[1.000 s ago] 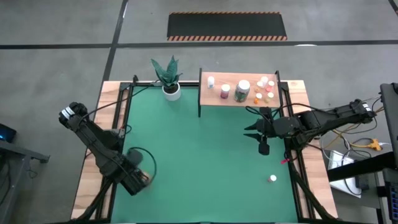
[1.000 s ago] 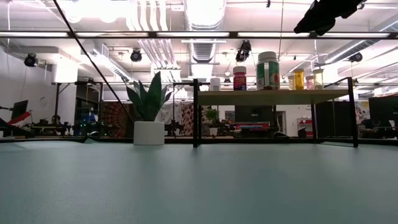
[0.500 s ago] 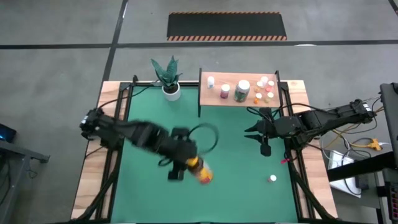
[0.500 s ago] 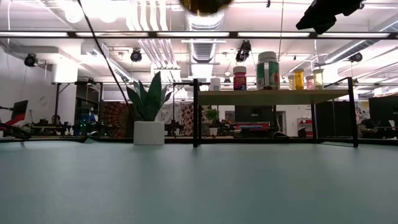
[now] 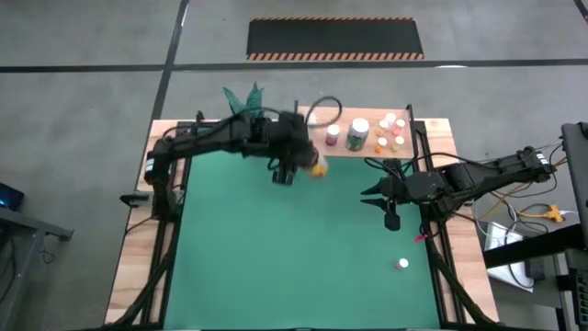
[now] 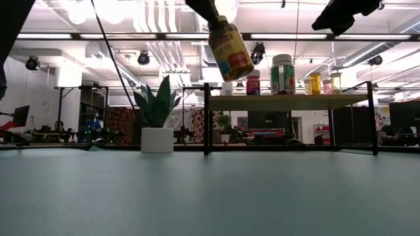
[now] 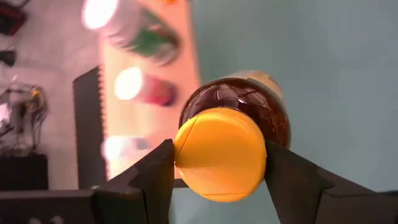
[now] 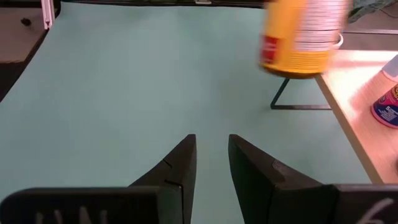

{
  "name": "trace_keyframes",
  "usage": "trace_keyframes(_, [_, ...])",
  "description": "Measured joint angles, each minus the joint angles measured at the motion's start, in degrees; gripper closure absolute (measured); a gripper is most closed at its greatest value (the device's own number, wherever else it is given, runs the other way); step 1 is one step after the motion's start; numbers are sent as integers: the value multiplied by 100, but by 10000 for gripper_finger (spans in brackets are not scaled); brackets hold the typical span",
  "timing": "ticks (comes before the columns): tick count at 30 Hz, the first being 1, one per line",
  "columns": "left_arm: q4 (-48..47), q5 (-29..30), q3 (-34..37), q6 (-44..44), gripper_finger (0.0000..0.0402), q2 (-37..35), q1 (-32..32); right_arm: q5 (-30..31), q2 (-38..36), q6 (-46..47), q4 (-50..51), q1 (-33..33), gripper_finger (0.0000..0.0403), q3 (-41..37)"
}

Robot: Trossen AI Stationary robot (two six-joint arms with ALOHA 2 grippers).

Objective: Pick and place medicine bottles onto shelf by color
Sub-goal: Put the yellow pill bottle on the shelf

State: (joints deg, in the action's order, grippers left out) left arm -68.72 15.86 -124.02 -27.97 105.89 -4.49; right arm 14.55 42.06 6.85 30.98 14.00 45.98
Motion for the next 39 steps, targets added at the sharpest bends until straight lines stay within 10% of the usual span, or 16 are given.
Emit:
trace_keyframes(17, [543,117,179,-249,211,214,-929,44,1,251,-3,0,322,0])
trace_keyframes(27, [922,444,179,-345,121,326,-940,44,2,271,-1,0,328,0])
trace_keyframes(39, [942,443,146,-181,112,293,-837,44,2,284,-10,0,328,-18])
